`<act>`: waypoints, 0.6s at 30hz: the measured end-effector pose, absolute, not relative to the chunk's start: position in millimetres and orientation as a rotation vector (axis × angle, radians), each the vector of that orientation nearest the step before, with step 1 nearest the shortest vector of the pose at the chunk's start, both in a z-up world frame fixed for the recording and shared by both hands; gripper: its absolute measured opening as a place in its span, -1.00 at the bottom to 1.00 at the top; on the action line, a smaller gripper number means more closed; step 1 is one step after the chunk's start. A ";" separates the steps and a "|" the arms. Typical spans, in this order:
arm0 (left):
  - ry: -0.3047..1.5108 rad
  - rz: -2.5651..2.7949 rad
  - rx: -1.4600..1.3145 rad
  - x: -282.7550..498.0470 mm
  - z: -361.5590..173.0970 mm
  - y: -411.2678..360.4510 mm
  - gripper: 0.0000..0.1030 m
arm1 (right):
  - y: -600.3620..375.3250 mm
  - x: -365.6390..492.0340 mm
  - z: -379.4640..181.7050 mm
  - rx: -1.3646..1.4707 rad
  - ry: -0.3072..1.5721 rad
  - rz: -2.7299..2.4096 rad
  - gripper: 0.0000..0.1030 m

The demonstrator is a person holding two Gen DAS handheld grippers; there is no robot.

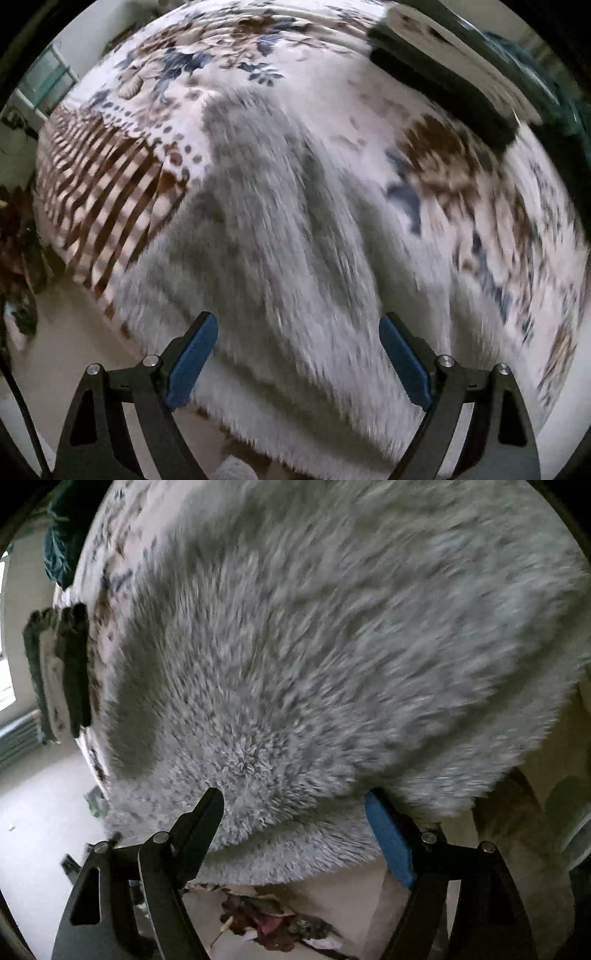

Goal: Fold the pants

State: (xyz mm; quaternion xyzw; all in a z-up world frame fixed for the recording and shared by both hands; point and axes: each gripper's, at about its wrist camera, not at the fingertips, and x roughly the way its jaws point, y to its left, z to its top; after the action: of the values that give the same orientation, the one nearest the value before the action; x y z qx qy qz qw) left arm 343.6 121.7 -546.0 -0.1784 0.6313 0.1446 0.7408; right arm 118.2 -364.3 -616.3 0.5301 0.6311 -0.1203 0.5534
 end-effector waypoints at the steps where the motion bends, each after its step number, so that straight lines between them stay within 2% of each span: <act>1: 1.384 0.318 -0.397 352.8 -548.9 128.2 0.73 | -356.6 121.6 -619.1 1.237 1.486 -0.307 0.57; 2: 1.382 0.317 -0.396 358.0 -550.8 130.8 0.73 | -350.9 128.8 -622.0 1.234 1.472 -0.321 0.53; 4: 1.391 0.350 -0.369 367.6 -558.6 134.7 0.73 | -340.9 135.9 -622.9 1.202 1.447 -0.370 0.27; 5: 1.408 0.370 -0.353 371.9 -564.4 137.2 0.58 | -335.5 141.2 -621.9 1.148 1.453 -0.401 -0.05; 6: 1.419 0.365 -0.359 374.4 -571.8 138.6 0.33 | -330.7 150.3 -619.7 1.095 1.456 -0.428 -0.32; 7: 1.415 0.358 -0.374 374.2 -575.3 141.0 -0.56 | -324.1 152.7 -614.6 1.035 1.439 -0.450 -0.44; 8: 1.409 0.355 -0.389 372.8 -577.4 142.6 -0.87 | -317.3 156.9 -611.7 0.993 1.435 -0.460 -0.67; 9: 1.385 0.344 -0.416 369.3 -576.4 144.3 -0.88 | -310.3 158.7 -606.0 0.939 1.430 -0.473 -0.78; 11: 1.299 0.330 -0.419 357.6 -559.5 145.7 -0.91 | -296.3 164.1 -593.6 0.872 1.403 -0.474 -0.83; 18: 1.131 0.250 -0.472 291.4 -471.1 160.7 -0.91 | -277.9 160.7 -533.0 0.765 1.298 -0.416 -0.85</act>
State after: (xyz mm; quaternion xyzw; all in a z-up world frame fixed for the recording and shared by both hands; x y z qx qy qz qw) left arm 291.4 160.7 -471.1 -0.2208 0.5295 0.1169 0.8107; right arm 160.7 -277.9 -533.0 0.3447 0.5849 -0.1873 0.7099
